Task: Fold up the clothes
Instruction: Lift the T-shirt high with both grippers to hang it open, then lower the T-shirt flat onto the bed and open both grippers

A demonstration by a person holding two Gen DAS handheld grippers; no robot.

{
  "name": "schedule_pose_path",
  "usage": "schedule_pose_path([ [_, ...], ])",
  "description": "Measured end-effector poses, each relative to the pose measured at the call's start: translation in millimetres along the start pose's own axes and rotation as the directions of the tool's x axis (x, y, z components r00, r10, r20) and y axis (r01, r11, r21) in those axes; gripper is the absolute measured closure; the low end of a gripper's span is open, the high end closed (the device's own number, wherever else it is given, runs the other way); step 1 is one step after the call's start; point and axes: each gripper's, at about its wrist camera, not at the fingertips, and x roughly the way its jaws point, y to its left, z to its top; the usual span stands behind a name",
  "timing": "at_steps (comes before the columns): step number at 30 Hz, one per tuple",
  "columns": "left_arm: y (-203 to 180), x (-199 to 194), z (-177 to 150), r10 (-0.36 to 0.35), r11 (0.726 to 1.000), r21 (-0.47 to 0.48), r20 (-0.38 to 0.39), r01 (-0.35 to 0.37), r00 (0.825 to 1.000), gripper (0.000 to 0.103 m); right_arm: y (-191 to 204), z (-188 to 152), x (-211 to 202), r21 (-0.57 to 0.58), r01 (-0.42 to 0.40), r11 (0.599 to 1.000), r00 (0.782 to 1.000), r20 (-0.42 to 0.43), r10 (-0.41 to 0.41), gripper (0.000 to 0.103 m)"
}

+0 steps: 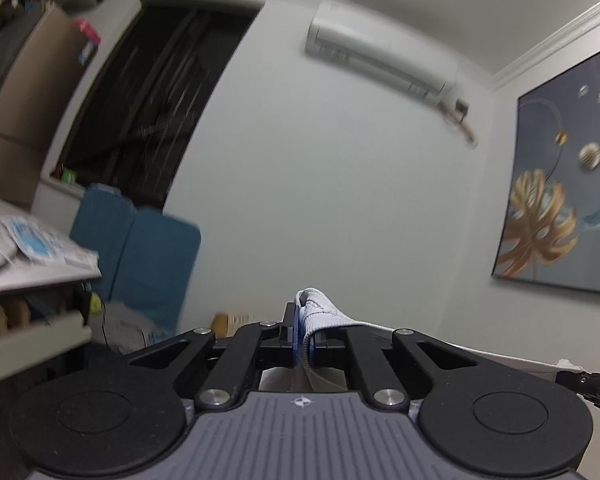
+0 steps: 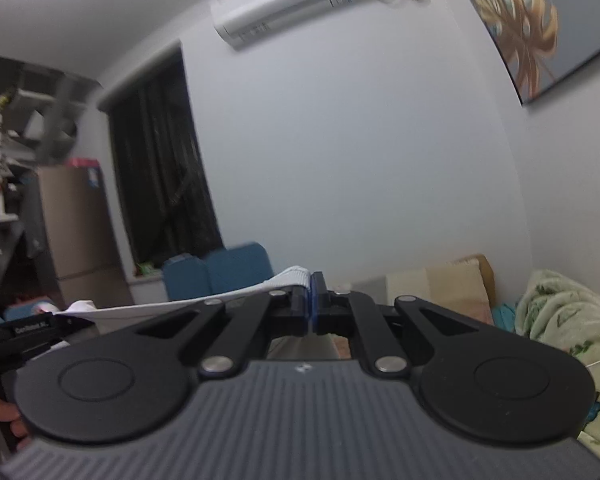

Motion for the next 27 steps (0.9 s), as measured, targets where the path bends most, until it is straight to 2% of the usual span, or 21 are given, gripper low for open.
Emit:
schedule_pose_path([
  [5,29.4,160.7,-72.1,0.043,0.998,0.045,-0.106,-0.039,0.993,0.095,-52.5,-52.6,135.6,-0.016,0.066,0.998,0.994,-0.088,-0.067,0.098],
  [9,61.5,284.5,-157.0,0.084,0.995,0.065,-0.209,-0.072,0.974,0.093,-107.3,-127.9,247.1,0.004,0.106,0.994,0.977,-0.185,-0.103,0.098],
  [12,83.8,367.1,-230.5,0.132,0.990,0.090,-0.308,-0.110,0.942,0.093,-144.2,-197.0,322.8,0.007,0.157,0.988,0.943,-0.297,-0.148,0.098],
  [15,110.9,437.2,-302.8,0.161,0.987,0.080,-0.398,-0.140,0.903,0.093,-180.8,-261.4,376.4,0.016,0.197,0.980,0.904,-0.389,-0.175,0.098],
  [19,142.2,494.4,-379.2,0.182,0.983,0.094,-0.497,-0.156,0.848,0.092,-217.5,-318.6,415.4,0.042,0.198,0.979,0.862,-0.484,-0.153,0.098],
  [23,162.2,525.4,-416.7,0.184,0.982,0.074,-0.571,-0.173,0.800,0.090,-237.7,-342.5,433.2,0.110,0.143,0.984,0.834,-0.549,-0.060,0.096],
  [24,163.8,530.0,-418.9,0.184,0.982,0.076,-0.581,-0.173,0.793,0.086,-239.5,-345.0,435.9,0.125,0.127,0.984,0.828,-0.560,-0.035,0.096],
  [25,165.3,534.0,-420.5,0.187,0.982,0.081,-0.589,-0.172,0.786,0.078,-241.2,-347.4,438.7,0.141,0.111,0.984,0.821,-0.570,-0.011,0.095],
  [26,166.9,538.1,-422.1,0.189,0.981,0.086,-0.598,-0.172,0.779,0.063,-242.1,-348.6,440.9,0.152,0.104,0.983,0.813,-0.582,0.003,0.094],
  [27,167.2,541.8,-421.7,0.196,0.980,0.098,-0.606,-0.172,0.771,0.054,-241.7,-348.6,443.3,0.154,0.103,0.983,0.802,-0.598,0.010,0.089],
])
